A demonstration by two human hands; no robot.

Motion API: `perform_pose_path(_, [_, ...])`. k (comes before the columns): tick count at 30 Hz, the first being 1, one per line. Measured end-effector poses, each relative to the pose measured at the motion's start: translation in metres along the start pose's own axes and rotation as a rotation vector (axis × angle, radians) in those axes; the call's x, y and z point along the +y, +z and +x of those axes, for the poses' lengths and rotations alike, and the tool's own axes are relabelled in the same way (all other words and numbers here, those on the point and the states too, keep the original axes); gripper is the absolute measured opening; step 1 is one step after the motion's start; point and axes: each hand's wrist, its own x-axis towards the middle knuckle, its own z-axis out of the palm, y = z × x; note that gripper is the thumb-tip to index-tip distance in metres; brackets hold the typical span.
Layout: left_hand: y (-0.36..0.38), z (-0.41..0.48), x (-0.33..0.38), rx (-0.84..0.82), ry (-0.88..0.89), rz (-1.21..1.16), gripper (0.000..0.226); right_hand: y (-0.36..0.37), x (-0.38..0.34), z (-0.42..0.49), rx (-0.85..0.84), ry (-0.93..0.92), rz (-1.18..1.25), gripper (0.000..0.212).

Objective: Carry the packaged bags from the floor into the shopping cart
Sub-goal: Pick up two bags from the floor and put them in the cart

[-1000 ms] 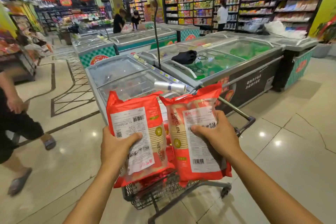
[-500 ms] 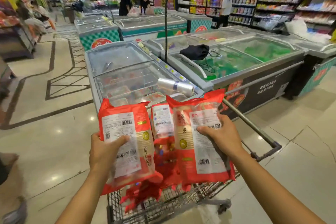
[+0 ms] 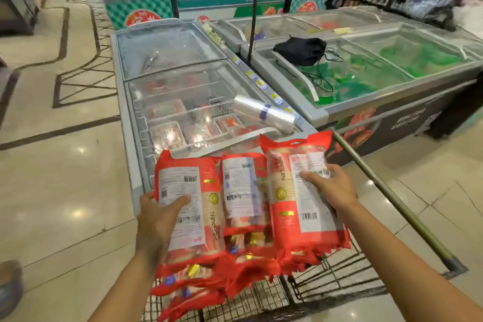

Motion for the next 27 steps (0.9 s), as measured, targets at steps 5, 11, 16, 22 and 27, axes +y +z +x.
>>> perform_pose_path(5, [0.02,0.043,-0.017,0.066,-0.038,0.093,0.09,0.009,0.012,0.056,-0.012,0.034,-0.04,0.056])
perform_pose_path(11, [0.035,0.046,-0.021,0.103,-0.069,0.143,0.076,0.006,0.03,0.101,-0.012,0.091,-0.083,0.069])
perform_pose_path(16, [0.043,0.044,-0.025,0.119,0.003,0.294,0.059,0.008,0.031,0.105,-0.012,0.03,-0.216,0.05])
perform_pose_path(22, [0.043,0.022,-0.009,0.156,0.215,0.624,0.064,0.006,0.014,0.086,0.093,-0.165,-0.8,0.07])
perform_pose_path(27, [0.057,-0.031,0.042,0.105,0.557,0.868,0.08,0.015,-0.033,0.033,-0.032,-0.518,-0.974,0.071])
